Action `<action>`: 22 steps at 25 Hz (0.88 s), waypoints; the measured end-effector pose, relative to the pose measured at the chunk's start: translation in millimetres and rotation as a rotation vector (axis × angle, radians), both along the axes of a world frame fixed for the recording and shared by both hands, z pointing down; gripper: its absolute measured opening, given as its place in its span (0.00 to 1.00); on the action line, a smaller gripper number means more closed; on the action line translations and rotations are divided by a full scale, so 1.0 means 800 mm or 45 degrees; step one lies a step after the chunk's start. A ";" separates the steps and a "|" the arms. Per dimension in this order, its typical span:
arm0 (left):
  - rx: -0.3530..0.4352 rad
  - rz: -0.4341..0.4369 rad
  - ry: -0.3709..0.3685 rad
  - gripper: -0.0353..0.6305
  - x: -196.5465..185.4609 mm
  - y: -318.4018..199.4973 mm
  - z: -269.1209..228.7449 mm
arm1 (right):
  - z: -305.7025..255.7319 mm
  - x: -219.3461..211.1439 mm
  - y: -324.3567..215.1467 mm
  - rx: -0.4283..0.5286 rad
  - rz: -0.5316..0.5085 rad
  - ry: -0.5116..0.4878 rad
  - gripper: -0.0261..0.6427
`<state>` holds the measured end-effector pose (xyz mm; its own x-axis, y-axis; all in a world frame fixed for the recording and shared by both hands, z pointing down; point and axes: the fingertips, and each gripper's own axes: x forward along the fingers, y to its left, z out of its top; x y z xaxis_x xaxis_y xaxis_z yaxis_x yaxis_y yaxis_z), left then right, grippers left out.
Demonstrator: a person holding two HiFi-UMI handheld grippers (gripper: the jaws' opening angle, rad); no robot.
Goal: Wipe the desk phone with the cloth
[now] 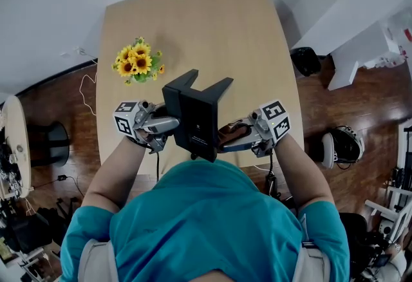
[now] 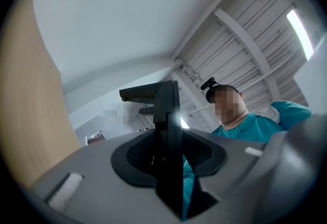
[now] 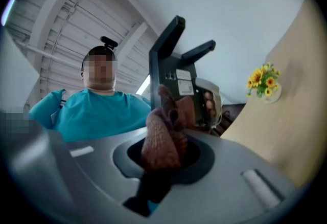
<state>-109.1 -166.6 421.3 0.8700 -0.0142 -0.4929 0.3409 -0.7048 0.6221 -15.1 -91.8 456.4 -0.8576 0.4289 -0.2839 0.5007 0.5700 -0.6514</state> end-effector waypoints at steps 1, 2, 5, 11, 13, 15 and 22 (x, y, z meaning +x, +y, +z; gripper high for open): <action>0.001 -0.006 0.002 0.30 0.000 0.000 -0.001 | 0.004 0.003 0.009 -0.010 -0.026 0.007 0.13; 0.002 -0.011 0.003 0.30 -0.001 0.000 -0.001 | 0.006 0.005 0.016 -0.025 -0.039 0.007 0.13; 0.006 -0.013 -0.008 0.30 0.000 0.000 0.000 | 0.010 0.011 0.028 -0.049 -0.053 -0.002 0.13; -0.014 -0.056 -0.038 0.30 -0.004 -0.003 0.008 | 0.025 0.045 0.009 -0.086 0.133 0.003 0.13; -0.072 -0.122 -0.088 0.30 -0.006 -0.014 0.024 | 0.024 0.074 -0.021 -0.160 0.339 -0.054 0.13; -0.157 -0.199 -0.184 0.30 -0.005 -0.029 0.054 | 0.027 0.101 -0.037 -0.205 0.489 -0.077 0.13; -0.408 -0.224 -0.388 0.30 0.019 -0.047 0.173 | 0.044 0.145 -0.012 -0.273 0.633 -0.016 0.13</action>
